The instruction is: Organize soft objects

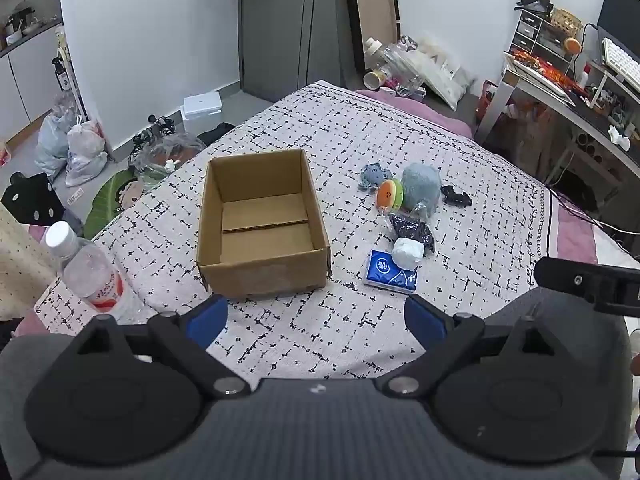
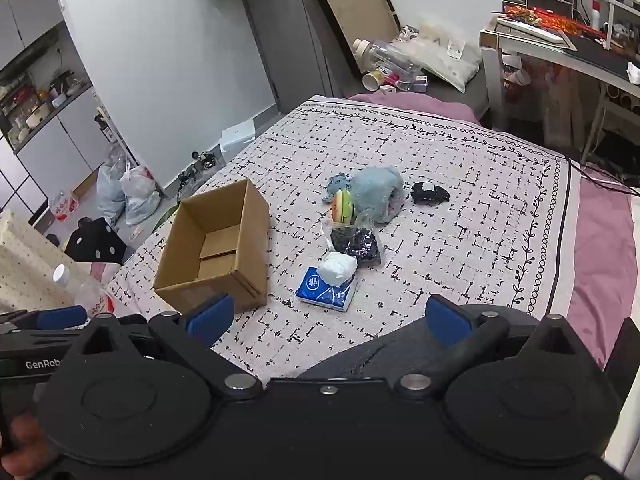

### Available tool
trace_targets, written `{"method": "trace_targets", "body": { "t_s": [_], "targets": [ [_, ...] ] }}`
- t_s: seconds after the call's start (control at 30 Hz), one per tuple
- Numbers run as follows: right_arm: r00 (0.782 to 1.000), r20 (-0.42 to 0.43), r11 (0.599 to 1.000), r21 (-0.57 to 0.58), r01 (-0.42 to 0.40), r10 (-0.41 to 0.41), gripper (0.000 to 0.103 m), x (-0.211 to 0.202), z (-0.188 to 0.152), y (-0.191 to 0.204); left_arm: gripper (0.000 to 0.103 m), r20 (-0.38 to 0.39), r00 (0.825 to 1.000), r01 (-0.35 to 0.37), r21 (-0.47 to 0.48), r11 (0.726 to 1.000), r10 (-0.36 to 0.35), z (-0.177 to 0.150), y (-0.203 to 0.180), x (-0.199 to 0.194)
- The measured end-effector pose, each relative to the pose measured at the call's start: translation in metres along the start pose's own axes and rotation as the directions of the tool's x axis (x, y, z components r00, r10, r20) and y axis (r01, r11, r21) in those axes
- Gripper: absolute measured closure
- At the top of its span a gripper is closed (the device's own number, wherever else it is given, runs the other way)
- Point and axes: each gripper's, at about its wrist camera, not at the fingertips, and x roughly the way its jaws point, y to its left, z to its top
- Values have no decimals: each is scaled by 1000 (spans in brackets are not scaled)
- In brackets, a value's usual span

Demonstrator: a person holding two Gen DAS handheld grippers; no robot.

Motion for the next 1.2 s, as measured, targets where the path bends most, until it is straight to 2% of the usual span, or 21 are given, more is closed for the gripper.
{"method": "trace_targets", "body": {
  "t_s": [0.43,1.2],
  "targets": [
    [1000,6,1000,-8,11,-11,0,0,3,4,9,3,1000,4,-11,1000,-4,12,2,-7],
    [999,19,999,-32,36,-35,0,-3,7,8,9,21,1000,15,-17,1000,-14,9,6,-9]
  ]
}}
